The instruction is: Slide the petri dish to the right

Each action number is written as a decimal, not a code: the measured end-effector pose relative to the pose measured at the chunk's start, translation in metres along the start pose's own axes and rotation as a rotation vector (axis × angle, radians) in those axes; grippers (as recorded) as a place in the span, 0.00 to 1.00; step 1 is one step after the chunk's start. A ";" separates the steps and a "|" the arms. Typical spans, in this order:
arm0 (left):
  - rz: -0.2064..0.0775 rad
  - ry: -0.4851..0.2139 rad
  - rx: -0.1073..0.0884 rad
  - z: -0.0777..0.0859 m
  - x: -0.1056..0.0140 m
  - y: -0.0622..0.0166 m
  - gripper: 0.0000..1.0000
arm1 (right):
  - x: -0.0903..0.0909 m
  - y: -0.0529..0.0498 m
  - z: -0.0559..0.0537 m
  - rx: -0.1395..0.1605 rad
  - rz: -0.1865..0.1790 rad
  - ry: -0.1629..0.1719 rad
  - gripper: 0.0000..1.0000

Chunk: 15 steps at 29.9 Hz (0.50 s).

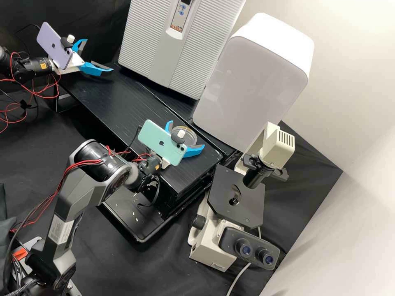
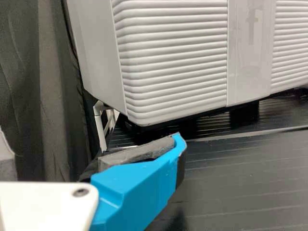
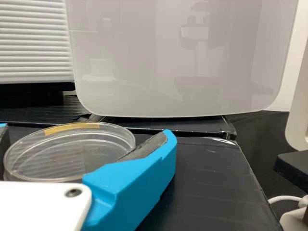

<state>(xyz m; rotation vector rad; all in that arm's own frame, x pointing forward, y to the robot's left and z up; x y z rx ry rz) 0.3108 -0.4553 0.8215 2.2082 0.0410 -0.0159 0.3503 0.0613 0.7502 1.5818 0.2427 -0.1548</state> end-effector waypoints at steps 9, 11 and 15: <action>0.000 0.000 0.000 0.000 0.000 0.0000 1.00 | -0.001 0.000 0.000 0.010 0.006 0.007 0.00; 0.000 0.000 0.000 0.000 0.000 0.0000 1.00 | -0.002 -0.001 0.001 0.010 0.006 0.007 0.00; 0.000 0.000 0.000 0.000 0.000 0.0000 1.00 | -0.007 -0.002 0.002 0.010 0.009 0.011 0.00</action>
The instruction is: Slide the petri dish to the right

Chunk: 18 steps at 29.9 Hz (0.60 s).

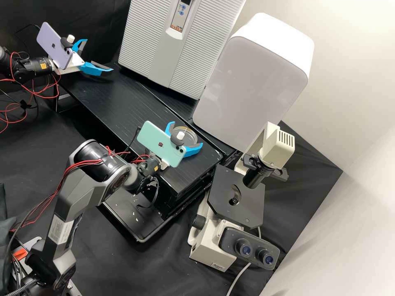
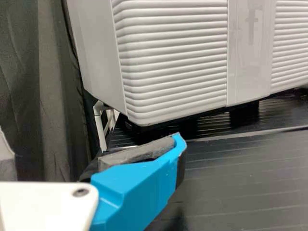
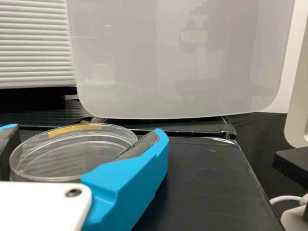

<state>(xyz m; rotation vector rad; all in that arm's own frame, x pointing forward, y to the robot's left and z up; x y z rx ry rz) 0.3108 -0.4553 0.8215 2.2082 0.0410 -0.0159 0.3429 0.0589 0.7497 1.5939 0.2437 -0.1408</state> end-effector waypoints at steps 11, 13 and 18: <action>0.000 0.000 0.000 0.000 0.000 0.0000 1.00 | -0.038 -0.005 0.002 -0.024 0.012 -0.010 0.00; 0.000 0.000 0.000 0.000 0.000 0.0000 1.00 | -0.044 -0.007 0.004 -0.024 0.012 -0.010 0.00; 0.000 0.000 0.000 0.000 0.000 0.0000 1.00 | -0.057 -0.007 0.008 -0.023 0.025 -0.009 0.00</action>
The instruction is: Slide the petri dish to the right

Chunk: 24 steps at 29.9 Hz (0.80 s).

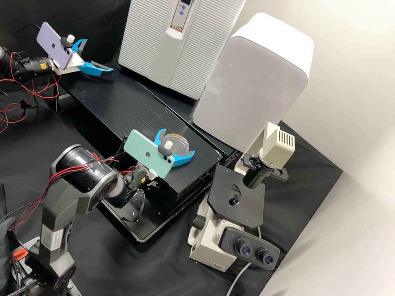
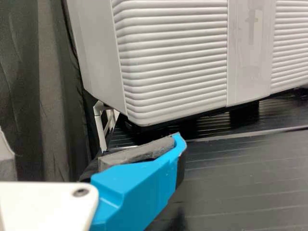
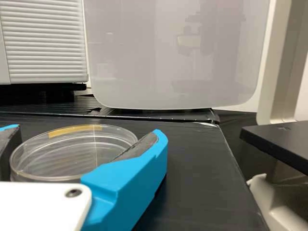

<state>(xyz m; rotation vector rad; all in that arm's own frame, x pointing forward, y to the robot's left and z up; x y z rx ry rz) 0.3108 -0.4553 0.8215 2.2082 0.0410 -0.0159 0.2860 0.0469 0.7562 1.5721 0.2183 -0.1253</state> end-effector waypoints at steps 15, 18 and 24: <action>0.000 0.000 0.000 0.000 0.000 0.0000 1.00 | -0.007 0.006 0.011 -0.040 0.001 0.019 0.00; 0.000 0.000 0.000 0.000 0.000 0.0000 1.00 | -0.008 0.009 0.013 -0.037 0.009 0.015 0.00; 0.000 0.000 0.000 0.000 0.000 0.0000 1.00 | -0.008 0.011 0.015 -0.036 0.015 0.008 0.00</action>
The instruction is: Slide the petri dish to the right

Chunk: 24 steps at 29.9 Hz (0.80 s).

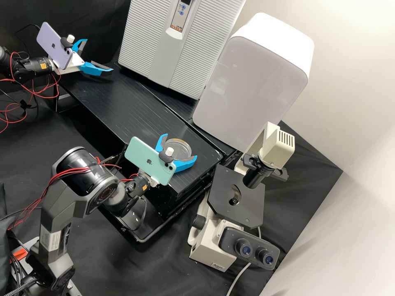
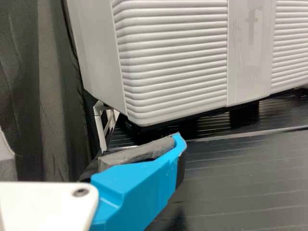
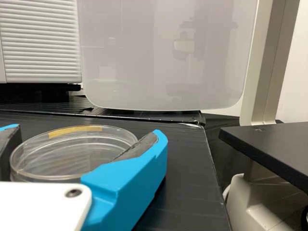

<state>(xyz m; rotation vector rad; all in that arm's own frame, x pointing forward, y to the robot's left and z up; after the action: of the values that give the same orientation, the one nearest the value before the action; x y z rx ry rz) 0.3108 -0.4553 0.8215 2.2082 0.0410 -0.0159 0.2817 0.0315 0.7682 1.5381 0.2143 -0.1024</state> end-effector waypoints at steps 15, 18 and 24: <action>0.000 0.000 0.000 0.000 0.000 0.0000 1.00 | -0.001 0.002 0.003 -0.008 0.003 0.004 1.00; 0.000 0.000 0.000 0.000 0.000 0.0000 1.00 | -0.001 0.002 0.003 -0.008 0.003 0.004 1.00; 0.000 0.000 0.000 0.000 0.000 0.0000 1.00 | -0.002 0.001 0.003 -0.007 0.008 -0.003 1.00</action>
<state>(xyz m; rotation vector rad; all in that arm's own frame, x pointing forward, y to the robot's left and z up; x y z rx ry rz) 0.3108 -0.4553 0.8215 2.2082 0.0410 -0.0159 0.2805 0.0283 0.7696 1.5318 0.2063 -0.0976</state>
